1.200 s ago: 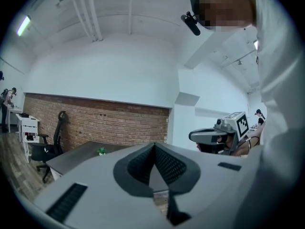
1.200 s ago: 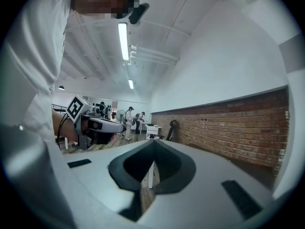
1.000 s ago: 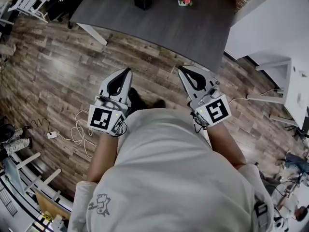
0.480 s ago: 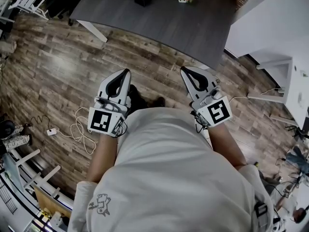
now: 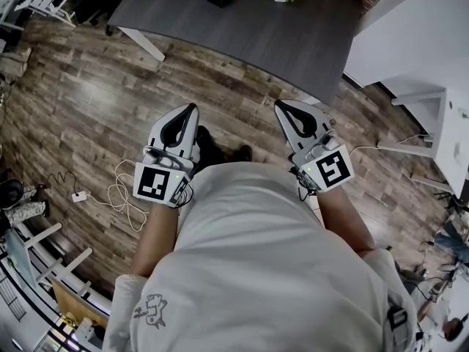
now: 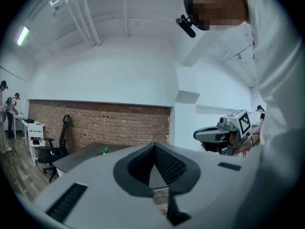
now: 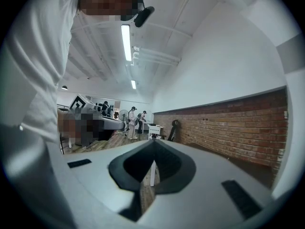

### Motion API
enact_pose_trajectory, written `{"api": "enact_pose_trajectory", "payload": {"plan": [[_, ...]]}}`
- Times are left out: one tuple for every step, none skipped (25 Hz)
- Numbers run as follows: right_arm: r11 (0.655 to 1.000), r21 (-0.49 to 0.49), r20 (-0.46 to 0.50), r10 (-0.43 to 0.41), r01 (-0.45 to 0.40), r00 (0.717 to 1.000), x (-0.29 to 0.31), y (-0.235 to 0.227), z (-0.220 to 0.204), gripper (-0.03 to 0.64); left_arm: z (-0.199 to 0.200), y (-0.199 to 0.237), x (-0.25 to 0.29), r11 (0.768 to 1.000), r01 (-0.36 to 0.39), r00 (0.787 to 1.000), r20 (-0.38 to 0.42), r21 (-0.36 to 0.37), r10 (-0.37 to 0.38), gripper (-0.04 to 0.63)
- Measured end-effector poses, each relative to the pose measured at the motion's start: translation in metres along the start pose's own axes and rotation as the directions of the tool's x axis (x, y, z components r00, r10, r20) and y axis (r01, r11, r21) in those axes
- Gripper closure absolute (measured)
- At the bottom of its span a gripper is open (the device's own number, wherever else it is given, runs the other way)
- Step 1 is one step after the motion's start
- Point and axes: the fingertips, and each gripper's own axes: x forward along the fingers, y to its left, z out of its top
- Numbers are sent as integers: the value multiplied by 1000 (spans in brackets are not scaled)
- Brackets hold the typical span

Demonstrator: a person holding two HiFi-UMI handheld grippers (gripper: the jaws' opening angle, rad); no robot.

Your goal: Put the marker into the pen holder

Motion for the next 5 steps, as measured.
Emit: {"api": "enact_pose_trajectory", "payload": {"plan": [[1000,0,2,4,-4,1000,1,0,1,612,0,0,0,1000,1,1000,-1,1,-1,584],[1000,-1,5,8,-8,1000,1,1,2,612,1,0,0,1000,1,1000,-1,2,-1,584],[1000,-1,8,13,-13,1000,2,1,3,612,1,1,0,1000,2,1000,0,3,-2,584],[1000,1,12,18,-18,1000,3,1,4,612,2,1,1,1000,2,1000,1,5,-2,584],[1000,4,15,22,-22,1000,4,1,5,612,3,2,2,1000,2,1000,2,7,-2,584]]}}
